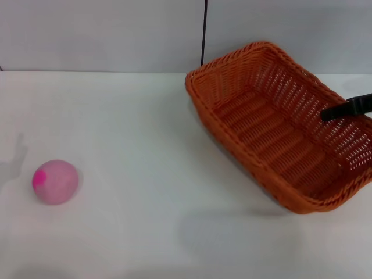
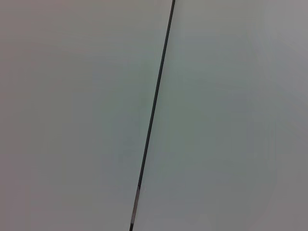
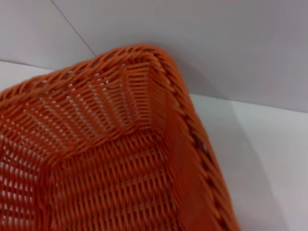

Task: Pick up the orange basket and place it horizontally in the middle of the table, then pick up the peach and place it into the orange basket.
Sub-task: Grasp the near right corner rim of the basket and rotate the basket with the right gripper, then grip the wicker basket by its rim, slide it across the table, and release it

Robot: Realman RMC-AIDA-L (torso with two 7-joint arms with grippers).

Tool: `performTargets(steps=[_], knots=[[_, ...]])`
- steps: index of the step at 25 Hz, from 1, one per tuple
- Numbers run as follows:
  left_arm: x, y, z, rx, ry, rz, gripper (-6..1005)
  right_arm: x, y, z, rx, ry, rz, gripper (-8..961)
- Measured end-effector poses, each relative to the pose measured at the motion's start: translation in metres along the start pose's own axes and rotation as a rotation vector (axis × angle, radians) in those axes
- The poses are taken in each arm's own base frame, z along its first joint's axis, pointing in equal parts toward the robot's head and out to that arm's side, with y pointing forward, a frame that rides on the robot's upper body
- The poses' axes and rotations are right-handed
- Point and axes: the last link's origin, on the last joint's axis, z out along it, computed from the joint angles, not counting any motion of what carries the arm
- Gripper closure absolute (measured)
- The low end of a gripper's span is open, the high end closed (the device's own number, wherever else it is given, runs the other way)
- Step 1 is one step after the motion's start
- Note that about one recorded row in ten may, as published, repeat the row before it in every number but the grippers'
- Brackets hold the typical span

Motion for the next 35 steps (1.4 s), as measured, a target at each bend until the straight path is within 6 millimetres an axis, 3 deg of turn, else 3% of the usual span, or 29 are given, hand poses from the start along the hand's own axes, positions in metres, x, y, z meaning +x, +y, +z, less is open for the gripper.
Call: performTargets(steps=[7,15,26,35], knots=[[0.0,0.001,0.002,-0.002,0.003,-0.002,241,-0.008,0.006,0.004,0.0,-0.017,-0.075,667],[0.0,0.001,0.0,-0.002,0.006,-0.004,242,-0.023,0.025,0.005,-0.033,-0.012,-0.317,801],[-0.002,-0.001,-0.013,0.011,-0.013,-0.019,242,-0.049,0.08,0.014,-0.09,0.033,-0.886,800],[0.0,0.0,-0.033,0.036,-0.001,-0.038,242,-0.052,0.116,0.031,-0.182,0.034,-1.159,800]])
